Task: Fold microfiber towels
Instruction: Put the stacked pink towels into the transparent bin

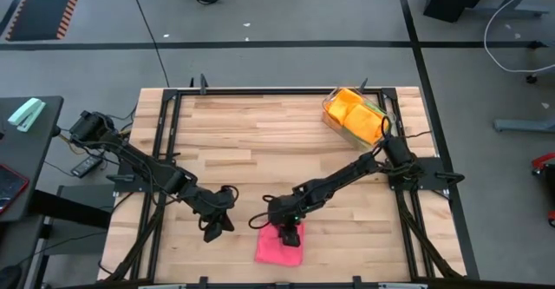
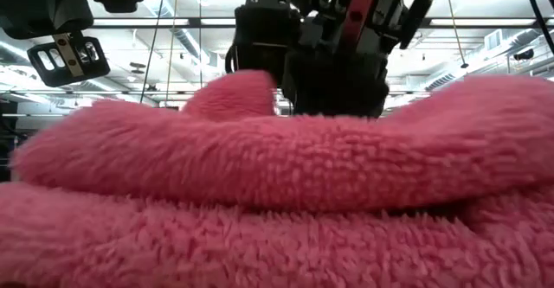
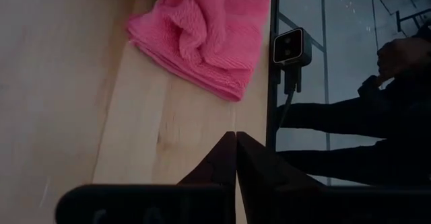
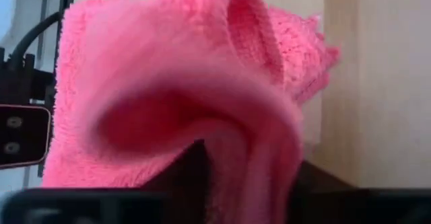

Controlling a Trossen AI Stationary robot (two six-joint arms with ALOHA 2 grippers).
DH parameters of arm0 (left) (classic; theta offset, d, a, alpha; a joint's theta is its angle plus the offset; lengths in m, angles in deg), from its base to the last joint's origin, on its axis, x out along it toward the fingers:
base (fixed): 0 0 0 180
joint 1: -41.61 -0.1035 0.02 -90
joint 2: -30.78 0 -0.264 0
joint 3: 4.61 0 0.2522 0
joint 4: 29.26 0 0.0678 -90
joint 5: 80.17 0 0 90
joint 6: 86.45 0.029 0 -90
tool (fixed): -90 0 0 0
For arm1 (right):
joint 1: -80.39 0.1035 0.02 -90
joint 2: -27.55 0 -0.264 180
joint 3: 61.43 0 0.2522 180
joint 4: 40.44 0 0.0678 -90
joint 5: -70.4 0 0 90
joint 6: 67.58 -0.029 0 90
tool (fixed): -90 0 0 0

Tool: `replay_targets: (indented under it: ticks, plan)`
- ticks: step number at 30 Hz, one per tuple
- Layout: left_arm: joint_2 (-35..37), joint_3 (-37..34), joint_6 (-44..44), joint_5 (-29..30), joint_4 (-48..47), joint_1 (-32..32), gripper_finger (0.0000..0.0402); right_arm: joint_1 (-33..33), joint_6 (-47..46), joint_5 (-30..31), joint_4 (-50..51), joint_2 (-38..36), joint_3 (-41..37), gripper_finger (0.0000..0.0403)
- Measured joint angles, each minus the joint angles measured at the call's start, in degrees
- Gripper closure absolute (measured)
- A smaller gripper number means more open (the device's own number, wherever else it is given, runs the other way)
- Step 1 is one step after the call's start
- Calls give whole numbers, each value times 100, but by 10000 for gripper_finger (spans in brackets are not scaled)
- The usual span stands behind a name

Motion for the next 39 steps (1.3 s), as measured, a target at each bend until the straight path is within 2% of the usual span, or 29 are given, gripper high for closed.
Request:
replay_targets:
  ticks: [3, 5, 14, 22, 31, 39]
  plan:
    - [0, 0, -78, -2, 5, 0, 389, -40, 28, -140, 58, -9, -12, 344]
    - [0, 0, -161, -2, 4, 0, 388, -90, 70, -266, 207, -68, -21, 382]
    - [0, 0, -190, -2, 6, 9, 375, -539, 896, -298, 1919, -794, -35, 385]
    - [0, 0, -184, -2, 6, 9, 388, -1255, 1526, -439, 3217, -1636, -33, 385]
    - [0, 0, -188, -2, 6, 9, 378, -2355, 2037, -678, 4503, -2596, -46, 385]
    - [0, 0, -156, -4, 6, 11, 390, -3915, 2364, -722, 5670, -3617, -254, 385]
